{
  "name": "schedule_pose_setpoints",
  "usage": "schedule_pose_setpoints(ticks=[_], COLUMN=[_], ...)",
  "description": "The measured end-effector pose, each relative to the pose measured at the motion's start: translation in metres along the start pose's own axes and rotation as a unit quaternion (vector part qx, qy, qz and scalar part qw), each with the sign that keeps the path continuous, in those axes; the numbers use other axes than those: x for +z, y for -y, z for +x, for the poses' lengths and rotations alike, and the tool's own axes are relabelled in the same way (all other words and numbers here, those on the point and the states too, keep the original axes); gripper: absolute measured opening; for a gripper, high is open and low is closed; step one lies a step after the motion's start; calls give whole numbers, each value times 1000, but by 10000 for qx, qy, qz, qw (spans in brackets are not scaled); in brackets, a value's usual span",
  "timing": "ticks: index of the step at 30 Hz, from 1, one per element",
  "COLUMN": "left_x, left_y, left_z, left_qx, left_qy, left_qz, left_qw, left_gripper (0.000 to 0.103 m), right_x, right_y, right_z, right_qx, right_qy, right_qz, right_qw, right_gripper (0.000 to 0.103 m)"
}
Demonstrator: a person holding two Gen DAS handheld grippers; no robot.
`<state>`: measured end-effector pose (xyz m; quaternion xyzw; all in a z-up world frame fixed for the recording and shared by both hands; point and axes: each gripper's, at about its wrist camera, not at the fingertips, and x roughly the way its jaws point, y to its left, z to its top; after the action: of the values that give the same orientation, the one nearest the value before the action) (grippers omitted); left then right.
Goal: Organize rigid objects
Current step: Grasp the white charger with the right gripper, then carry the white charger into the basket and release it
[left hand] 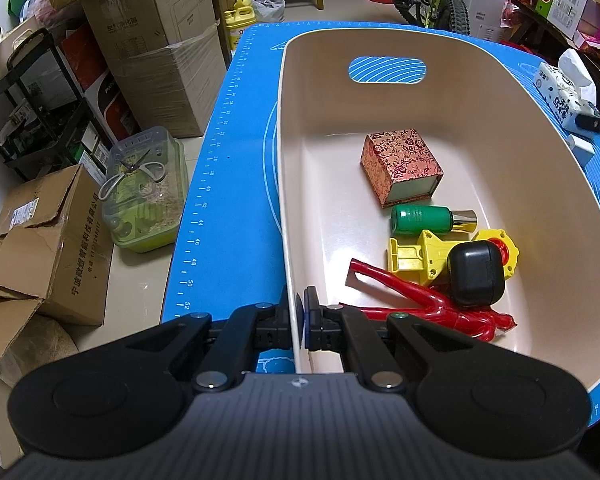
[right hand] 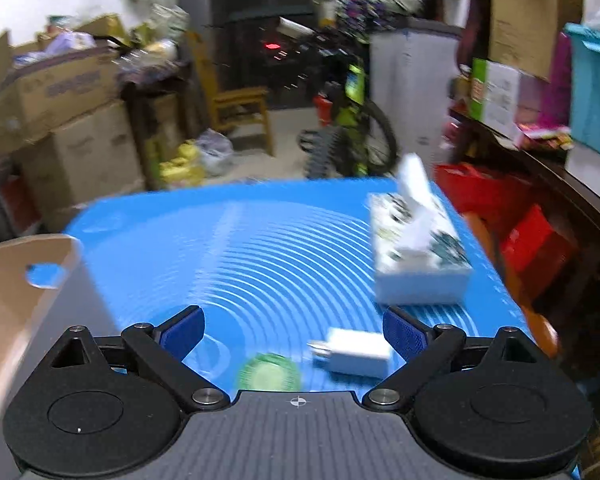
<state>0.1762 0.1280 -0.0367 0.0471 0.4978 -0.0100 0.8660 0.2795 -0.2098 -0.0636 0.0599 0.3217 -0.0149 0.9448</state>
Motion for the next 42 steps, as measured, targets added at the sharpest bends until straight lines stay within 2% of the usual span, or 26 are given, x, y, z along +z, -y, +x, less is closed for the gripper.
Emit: schedule_pose_setpoints(ticks=[11,16,19,22,25,36,42], left_x=[1,1,1,1,1,2,2], left_y=[1,4,4,4,4,4,4], left_z=[0,-1,-1,-1,-1,-1,-2], left_qx=[11,25,29,40,46,51,54], left_qy=[-7,-4,-7,-6,-5,-6,-14], left_qz=[16,37,41,55,64,69,60], left_qw=[10000,10000,10000,10000,10000,10000,10000], left_gripper=[6,6,6,6,6,7,6], right_x=[-24,-30,-32,-32,-29,-32,-26], right_y=[29,34,26,18,13,0,-9], right_z=[56,72,76,80,79,54,30], right_qx=[-571,-663,-783,-864,-763,-703,-573], right_qy=[-252,-276,-259,-263,-222,-64,160], right_qz=[747,975,754,498,355,-232,-308], right_qw=[9952,9926,9937,9947,9962,9972,9978], right_gripper=[96,93,91,83,66,65,65])
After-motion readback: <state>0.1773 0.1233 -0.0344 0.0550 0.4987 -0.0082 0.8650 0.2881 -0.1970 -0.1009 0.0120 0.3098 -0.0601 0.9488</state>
